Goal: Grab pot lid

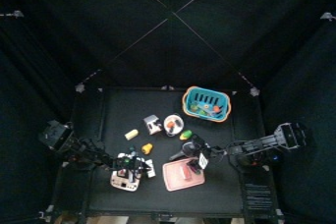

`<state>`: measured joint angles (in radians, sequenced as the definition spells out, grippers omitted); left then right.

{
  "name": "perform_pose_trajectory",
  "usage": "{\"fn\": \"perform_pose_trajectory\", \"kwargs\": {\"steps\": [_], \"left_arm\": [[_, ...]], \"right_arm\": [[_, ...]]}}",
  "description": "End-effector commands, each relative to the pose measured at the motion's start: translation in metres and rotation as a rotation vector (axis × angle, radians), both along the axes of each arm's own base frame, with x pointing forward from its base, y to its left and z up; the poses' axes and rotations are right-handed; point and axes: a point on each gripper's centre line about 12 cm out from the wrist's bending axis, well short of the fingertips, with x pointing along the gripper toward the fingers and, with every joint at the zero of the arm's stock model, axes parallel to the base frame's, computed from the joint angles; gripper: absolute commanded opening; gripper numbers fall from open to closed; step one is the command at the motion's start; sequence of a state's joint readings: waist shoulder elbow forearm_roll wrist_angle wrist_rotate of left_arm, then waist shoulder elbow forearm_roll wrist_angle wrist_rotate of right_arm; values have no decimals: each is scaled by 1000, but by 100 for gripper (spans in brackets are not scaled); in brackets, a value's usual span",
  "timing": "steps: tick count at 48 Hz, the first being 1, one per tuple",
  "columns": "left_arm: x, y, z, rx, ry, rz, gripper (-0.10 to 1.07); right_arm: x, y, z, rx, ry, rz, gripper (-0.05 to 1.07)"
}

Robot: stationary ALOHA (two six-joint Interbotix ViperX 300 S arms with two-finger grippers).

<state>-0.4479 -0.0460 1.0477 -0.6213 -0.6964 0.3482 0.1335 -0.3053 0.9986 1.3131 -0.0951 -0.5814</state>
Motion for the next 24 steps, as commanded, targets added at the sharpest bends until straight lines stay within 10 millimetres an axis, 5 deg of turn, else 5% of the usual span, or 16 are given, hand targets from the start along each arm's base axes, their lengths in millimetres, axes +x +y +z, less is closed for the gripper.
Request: {"fn": "perform_pose_trajectory", "kwargs": {"steps": [1,24], "left_arm": [[5,-2,15,-9,-54,-8,75],[-41,28,55,-82,-197,41,79]], "right_arm": [[16,0,15,10,-47,-32,93],[88,13,21,35,-67,-52,93]]}}
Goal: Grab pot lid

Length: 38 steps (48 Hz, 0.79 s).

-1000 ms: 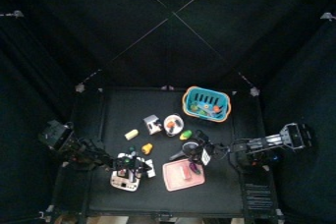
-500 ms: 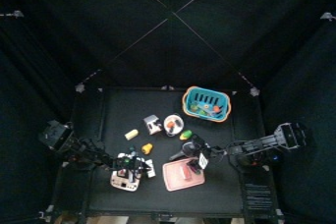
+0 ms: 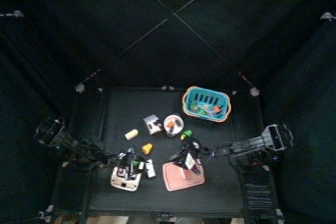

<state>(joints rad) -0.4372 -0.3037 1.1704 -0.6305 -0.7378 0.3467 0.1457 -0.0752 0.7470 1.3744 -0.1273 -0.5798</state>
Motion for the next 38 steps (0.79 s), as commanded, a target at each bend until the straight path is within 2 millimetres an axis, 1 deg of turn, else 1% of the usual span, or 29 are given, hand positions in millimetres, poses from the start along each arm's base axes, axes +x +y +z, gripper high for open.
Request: {"fn": "perform_pose_trajectory", "kwargs": {"steps": [1,9,12,18,23,28,33,38], "left_arm": [[-9,6,12,-20,-41,5,79],[-33,25,22,-67,-59,22,79],[-40,30,23,-88,-49,25,79],[-52,36,21,-125,-5,20,79],[-57,42,17,-141,80,9,79],[-58,48,13,-129,150,7,79],[-58,55,9,-100,198,16,79],[-58,59,8,-81,200,26,79]], "right_arm": [[15,3,14,-1,-44,1,93],[27,2,20,-1,-65,-7,93],[30,0,23,-10,-79,-19,93],[31,-2,24,-13,-84,-39,93],[29,-4,24,-2,-83,-52,93],[26,-9,29,9,-93,-70,93],[24,-18,36,14,-110,-96,93],[22,-29,40,10,-121,-124,93]]}}
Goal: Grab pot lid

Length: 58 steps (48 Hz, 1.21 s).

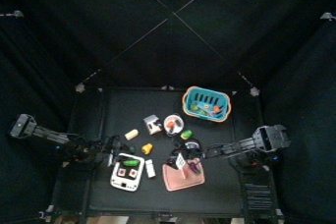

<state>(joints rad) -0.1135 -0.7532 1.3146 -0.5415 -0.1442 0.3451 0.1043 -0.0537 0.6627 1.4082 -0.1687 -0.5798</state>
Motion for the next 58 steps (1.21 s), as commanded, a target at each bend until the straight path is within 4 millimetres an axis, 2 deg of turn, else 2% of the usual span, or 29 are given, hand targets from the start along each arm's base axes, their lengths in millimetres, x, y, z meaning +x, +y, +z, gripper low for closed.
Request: {"fn": "perform_pose_trajectory", "kwargs": {"steps": [1,7,12,21,27,32,42,50,58], "left_arm": [[5,2,8,14,-23,4,79],[4,3,6,15,-21,8,79],[3,3,4,8,-18,14,79],[1,4,3,9,-21,20,79],[2,5,4,13,-35,27,79],[3,5,5,14,-40,30,79],[3,5,5,14,-40,30,79],[2,5,4,15,-40,29,79],[2,5,3,15,-37,30,79]], "right_arm": [[-1,-14,20,-7,-53,-35,93],[-3,-30,19,-12,-50,-78,93],[-8,-32,14,-8,-34,-80,93],[-37,-30,4,7,3,-45,93],[-60,-40,12,-1,-22,-70,93],[-69,-49,24,19,-63,-110,93],[-69,-65,42,76,-112,-139,93],[-59,-60,22,169,-37,-66,93],[-53,-59,20,201,-26,-39,93]]}}
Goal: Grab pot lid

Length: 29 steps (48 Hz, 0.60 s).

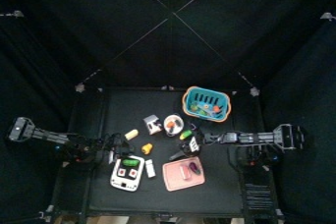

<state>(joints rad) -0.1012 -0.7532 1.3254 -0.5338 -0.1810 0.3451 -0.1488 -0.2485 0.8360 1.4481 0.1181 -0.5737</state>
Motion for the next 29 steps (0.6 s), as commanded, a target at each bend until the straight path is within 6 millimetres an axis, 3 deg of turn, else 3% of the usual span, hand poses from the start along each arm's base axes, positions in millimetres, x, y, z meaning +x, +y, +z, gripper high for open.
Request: {"fn": "perform_pose_trajectory", "kwargs": {"steps": [1,29], "left_arm": [[2,1,4,1,-15,6,79],[2,1,3,0,-14,8,79]], "right_arm": [[5,-4,15,2,-42,-2,93],[6,-5,23,38,-67,-35,93]]}}
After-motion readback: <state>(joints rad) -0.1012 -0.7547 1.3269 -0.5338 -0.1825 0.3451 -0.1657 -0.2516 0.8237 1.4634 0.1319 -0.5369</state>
